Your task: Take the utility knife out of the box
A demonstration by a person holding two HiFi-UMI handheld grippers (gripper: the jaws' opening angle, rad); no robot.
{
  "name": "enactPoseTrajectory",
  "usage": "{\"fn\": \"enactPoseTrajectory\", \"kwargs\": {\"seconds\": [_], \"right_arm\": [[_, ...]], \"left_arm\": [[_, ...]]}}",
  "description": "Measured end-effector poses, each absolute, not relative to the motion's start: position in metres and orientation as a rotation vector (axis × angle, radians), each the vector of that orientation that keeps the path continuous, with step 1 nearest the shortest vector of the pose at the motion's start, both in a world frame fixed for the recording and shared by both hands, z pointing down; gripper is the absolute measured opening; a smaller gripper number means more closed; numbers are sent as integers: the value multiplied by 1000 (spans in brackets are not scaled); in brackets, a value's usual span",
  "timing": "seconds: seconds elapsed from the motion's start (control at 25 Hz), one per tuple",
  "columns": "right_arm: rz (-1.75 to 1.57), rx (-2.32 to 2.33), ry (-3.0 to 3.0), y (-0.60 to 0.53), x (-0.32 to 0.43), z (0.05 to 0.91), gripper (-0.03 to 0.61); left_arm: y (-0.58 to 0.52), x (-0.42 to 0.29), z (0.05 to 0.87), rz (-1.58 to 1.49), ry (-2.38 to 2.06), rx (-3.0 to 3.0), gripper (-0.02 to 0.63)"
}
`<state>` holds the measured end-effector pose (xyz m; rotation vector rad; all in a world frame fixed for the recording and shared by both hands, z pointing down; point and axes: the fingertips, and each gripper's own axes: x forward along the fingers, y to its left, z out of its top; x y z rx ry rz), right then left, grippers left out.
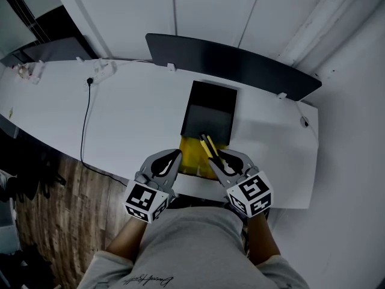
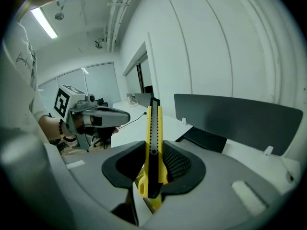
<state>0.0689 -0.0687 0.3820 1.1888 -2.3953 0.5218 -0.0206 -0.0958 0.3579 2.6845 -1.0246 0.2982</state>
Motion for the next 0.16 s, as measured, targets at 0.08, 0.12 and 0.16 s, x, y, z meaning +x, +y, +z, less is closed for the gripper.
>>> {"fn": "enactPoseTrajectory", "kwargs": {"seconds": [0.08, 0.12, 0.16], "right_arm": [[521, 1185, -2392, -69, 69, 383, 132], [521, 1184, -2391, -69, 69, 383, 132], [521, 1183, -2390, -70, 69, 384, 132]], "left_arm": [[-97, -21, 358, 298, -1026, 2684, 0], [-97, -22, 359, 298, -1027, 2683, 0], [-97, -22, 359, 298, -1027, 2683, 0]]}}
